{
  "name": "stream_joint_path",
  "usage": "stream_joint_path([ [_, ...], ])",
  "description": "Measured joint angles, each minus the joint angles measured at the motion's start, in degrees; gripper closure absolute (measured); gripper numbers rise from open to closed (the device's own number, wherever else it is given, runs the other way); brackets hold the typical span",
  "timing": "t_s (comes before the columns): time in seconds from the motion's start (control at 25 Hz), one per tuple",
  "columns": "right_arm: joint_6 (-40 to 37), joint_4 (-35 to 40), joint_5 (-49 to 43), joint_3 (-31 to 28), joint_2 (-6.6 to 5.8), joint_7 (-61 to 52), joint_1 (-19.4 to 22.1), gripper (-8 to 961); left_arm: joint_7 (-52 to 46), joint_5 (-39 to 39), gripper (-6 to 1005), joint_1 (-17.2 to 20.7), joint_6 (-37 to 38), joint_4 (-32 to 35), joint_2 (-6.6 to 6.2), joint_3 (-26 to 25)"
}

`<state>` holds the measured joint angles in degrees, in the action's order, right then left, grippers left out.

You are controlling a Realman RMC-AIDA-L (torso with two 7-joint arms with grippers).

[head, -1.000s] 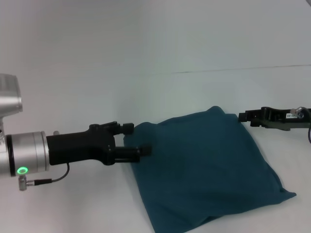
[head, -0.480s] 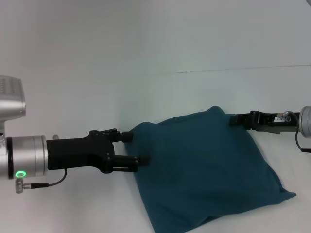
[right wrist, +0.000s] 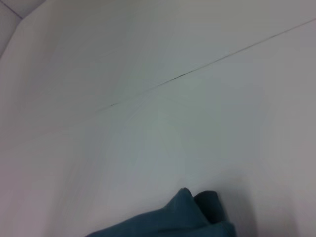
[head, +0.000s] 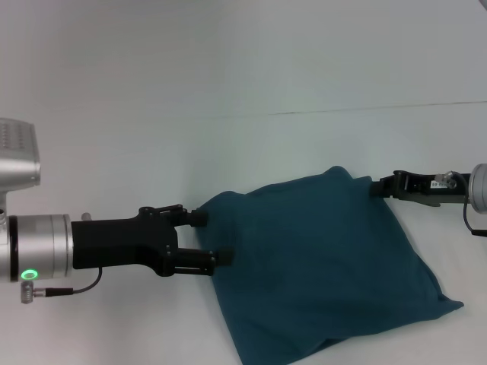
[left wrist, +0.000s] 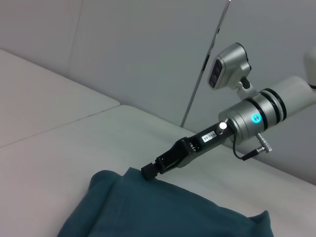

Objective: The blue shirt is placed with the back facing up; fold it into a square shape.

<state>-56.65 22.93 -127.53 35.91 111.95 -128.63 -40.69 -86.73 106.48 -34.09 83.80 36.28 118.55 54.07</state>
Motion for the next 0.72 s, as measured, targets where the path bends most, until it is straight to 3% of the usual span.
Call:
stream_joint_path([
  [0.08, 0.32, 0.00, 0.00, 0.09, 0.05, 0.05, -0.11, 791, -0.01, 0.06, 106, -0.08, 0.07, 0.02, 0.01, -0.01],
  [0.52, 2.15, 0.60, 1.26, -0.41, 1.29, 3.25, -0.60, 865, -0.01, -0.02, 117, -0.32, 0.10, 0.03, 0.02, -0.02],
  [0.56, 2.38, 0.72, 2.15, -0.40, 1.37, 4.04, -0.65, 908, -0.01, -0.04, 118, -0.36, 0.07, 0.04, 0.02, -0.02],
  [0.6, 2.42, 0.81, 3.38, -0.40, 1.37, 4.93, -0.69, 950, -0.01, -0.06, 119, -0.37, 0.03, 0.08, 0.02, -0.02],
  [0.72, 2.56, 1.43, 6.08, -0.32, 1.21, 6.66, -0.91, 949, -0.03, -0.24, 122, -0.41, -0.03, 0.16, 0.02, -0.23],
])
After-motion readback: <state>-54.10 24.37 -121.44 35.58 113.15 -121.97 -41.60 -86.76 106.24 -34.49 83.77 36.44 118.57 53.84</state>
